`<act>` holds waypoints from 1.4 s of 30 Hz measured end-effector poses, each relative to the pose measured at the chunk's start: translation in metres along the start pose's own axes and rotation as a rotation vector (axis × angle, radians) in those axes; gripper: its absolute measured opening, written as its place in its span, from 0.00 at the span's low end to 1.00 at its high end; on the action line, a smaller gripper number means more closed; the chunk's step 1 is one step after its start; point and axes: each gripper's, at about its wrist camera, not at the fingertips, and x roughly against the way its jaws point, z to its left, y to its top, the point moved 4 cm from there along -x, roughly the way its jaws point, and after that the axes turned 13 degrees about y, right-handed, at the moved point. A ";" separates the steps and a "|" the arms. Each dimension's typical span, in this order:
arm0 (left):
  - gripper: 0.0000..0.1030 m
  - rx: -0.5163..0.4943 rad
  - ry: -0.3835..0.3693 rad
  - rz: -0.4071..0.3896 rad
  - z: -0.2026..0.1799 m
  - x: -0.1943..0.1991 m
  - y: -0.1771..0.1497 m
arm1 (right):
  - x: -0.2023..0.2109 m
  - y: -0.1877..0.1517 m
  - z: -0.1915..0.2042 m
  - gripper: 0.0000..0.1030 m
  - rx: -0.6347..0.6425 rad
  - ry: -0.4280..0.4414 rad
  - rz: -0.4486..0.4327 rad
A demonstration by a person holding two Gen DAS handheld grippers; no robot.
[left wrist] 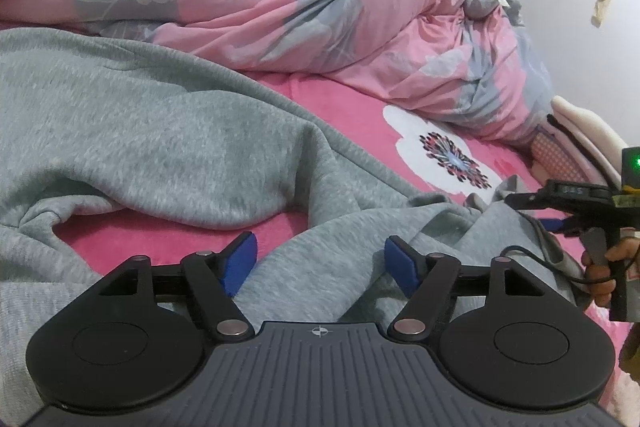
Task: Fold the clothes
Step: 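Grasp the pant leg cuff with the right tool and pull it outward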
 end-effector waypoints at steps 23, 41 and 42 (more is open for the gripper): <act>0.70 0.254 -0.096 -0.194 0.027 0.041 0.019 | 0.307 -0.045 0.099 0.06 0.172 0.265 -0.555; 0.81 0.194 -0.146 -0.143 0.008 0.037 0.009 | 0.328 -0.074 0.032 0.06 0.087 0.158 -0.542; 0.82 0.178 -0.140 -0.139 0.005 0.037 0.008 | 0.314 -0.072 0.021 0.06 0.075 0.133 -0.510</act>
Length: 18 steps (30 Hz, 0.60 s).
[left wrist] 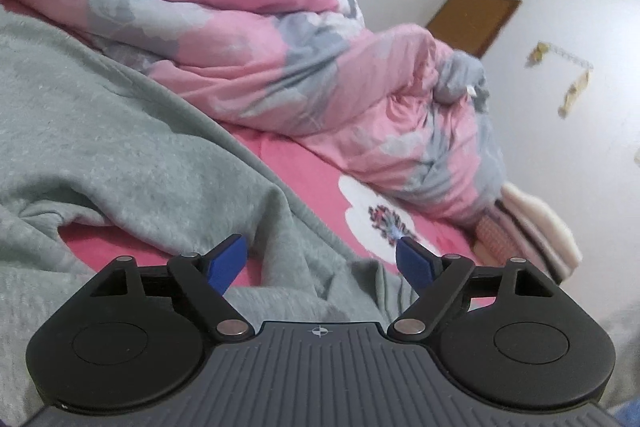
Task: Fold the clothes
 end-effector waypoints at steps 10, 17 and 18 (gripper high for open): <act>0.87 -0.047 0.038 0.066 -0.006 -0.014 -0.010 | -0.018 -0.064 -0.118 0.52 -0.267 -0.426 0.305; 0.90 -0.072 0.051 0.062 -0.010 -0.015 -0.013 | -0.019 -0.001 -0.099 0.57 -0.104 -0.436 0.105; 0.90 -0.078 0.057 0.062 -0.010 -0.016 -0.013 | -0.034 0.000 -0.092 0.59 -0.095 -0.390 0.120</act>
